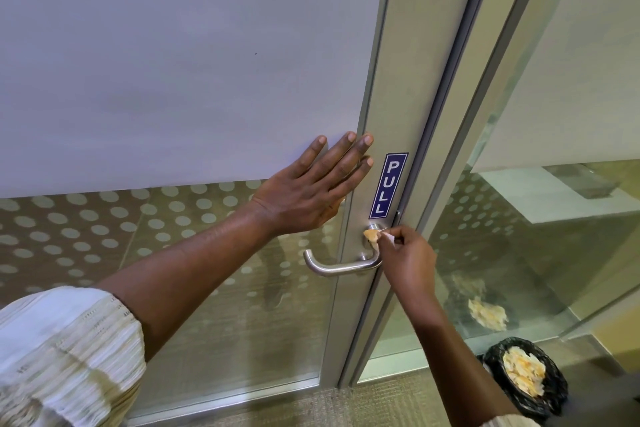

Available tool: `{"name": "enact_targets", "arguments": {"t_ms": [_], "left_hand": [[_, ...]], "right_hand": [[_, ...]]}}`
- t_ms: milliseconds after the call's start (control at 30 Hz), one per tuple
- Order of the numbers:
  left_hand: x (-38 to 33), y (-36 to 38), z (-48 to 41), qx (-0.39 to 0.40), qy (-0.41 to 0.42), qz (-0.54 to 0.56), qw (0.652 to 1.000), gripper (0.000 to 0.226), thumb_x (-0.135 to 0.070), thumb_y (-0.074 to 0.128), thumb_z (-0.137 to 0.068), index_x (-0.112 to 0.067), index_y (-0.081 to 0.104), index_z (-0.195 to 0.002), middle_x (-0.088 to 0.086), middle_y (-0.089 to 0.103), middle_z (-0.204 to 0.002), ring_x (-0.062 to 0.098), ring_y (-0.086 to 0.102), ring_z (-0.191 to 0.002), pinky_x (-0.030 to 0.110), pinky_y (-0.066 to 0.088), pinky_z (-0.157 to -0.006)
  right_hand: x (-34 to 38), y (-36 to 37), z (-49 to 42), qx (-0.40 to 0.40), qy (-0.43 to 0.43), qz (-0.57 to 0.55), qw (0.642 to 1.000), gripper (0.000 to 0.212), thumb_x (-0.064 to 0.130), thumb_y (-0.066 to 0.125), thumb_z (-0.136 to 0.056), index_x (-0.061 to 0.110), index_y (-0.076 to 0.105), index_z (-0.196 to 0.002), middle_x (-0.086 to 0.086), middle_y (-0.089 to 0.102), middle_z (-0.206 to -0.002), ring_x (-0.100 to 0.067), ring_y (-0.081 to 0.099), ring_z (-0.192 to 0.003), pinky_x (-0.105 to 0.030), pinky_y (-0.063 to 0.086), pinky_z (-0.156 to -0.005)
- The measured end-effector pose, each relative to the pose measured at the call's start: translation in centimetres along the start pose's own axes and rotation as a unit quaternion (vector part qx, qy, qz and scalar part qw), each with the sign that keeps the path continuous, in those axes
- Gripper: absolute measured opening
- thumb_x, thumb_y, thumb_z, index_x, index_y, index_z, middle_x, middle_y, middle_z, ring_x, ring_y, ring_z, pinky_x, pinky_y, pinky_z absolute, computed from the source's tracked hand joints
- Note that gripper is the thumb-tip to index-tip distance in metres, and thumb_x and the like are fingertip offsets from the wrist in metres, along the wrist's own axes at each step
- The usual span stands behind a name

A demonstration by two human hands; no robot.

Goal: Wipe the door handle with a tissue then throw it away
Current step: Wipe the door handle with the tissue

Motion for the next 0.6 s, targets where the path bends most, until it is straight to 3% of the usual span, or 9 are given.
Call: {"name": "enact_targets", "arguments": {"t_ms": [67,133,200,267,367,500,600], "left_hand": [[0.0,0.0,0.1,0.003,0.002,0.003,1.000,0.072,-0.034,0.045,-0.105,-0.004,0.024,-0.167,0.024,0.010,-0.174,0.039,0.016,-0.160,0.054,0.008,-0.131],[0.1,-0.1,0.1,0.002,0.001,0.002,1.000,0.071,-0.034,0.044,-0.105,-0.004,0.024,-0.167,0.024,0.010,-0.174,0.039,0.016,-0.160,0.054,0.006,-0.131],[0.0,-0.1,0.0,0.003,0.002,0.001,1.000,0.071,-0.035,0.044,-0.105,-0.004,0.024,-0.167,0.024,0.011,-0.174,0.039,0.016,-0.160,0.054,0.005,-0.131],[0.1,0.0,0.0,0.001,0.000,-0.004,1.000,0.072,-0.035,0.044,-0.105,-0.004,0.025,-0.167,0.023,0.014,-0.173,0.039,0.017,-0.160,0.054,0.006,-0.131],[0.1,-0.2,0.0,-0.003,-0.003,-0.003,1.000,0.072,-0.034,0.045,-0.104,-0.004,0.025,-0.166,0.023,0.016,-0.173,0.039,0.018,-0.160,0.054,0.008,-0.131],[0.1,-0.2,0.0,-0.003,-0.004,-0.008,1.000,0.070,-0.034,0.044,-0.105,-0.004,0.026,-0.166,0.022,0.017,-0.173,0.039,0.018,-0.160,0.054,0.007,-0.131],[0.1,-0.3,0.0,-0.002,-0.001,-0.010,1.000,0.069,-0.033,0.043,-0.105,-0.004,0.027,-0.166,0.022,0.018,-0.173,0.039,0.019,-0.160,0.054,0.006,-0.131]], "right_hand": [[-1.5,0.2,-0.3,0.024,0.073,-0.048,0.996,0.014,0.022,0.068,-0.091,0.019,0.070,-0.078,0.002,0.071,-0.070,-0.013,0.063,-0.063,-0.016,0.043,-0.052],[-3.2,1.2,0.8,0.072,0.177,-0.187,0.964,0.017,0.008,0.061,-0.094,0.013,0.072,-0.084,-0.007,0.074,-0.077,-0.014,0.067,-0.066,-0.020,0.051,-0.056],[-3.8,2.6,2.0,0.112,0.264,-0.377,0.881,0.019,0.001,0.056,-0.097,0.006,0.073,-0.092,-0.008,0.077,-0.083,-0.016,0.073,-0.075,-0.020,0.057,-0.059],[-3.8,3.8,2.5,0.130,0.310,-0.514,0.789,0.018,-0.003,0.053,-0.097,-0.005,0.070,-0.103,-0.019,0.077,-0.096,-0.029,0.076,-0.087,-0.029,0.063,-0.067],[-4.0,4.8,3.5,0.132,0.345,-0.607,0.704,0.027,-0.002,0.058,-0.093,-0.014,0.063,-0.118,-0.030,0.070,-0.114,-0.035,0.073,-0.096,-0.036,0.064,-0.075],[-3.7,4.7,3.4,0.111,0.337,-0.660,0.662,0.031,0.005,0.061,-0.092,-0.006,0.062,-0.121,-0.024,0.072,-0.111,-0.030,0.073,-0.095,-0.043,0.059,-0.087],[-3.7,4.5,4.1,0.119,0.338,-0.660,0.660,0.030,0.006,0.064,-0.088,-0.003,0.064,-0.117,-0.021,0.074,-0.105,-0.027,0.076,-0.088,-0.041,0.063,-0.080]]}}
Point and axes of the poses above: each hand's wrist, its own z-axis away from the middle knuckle, its own y-axis out of the palm, x = y × z, the point moved 5 cm from there along -z, towards the middle knuckle
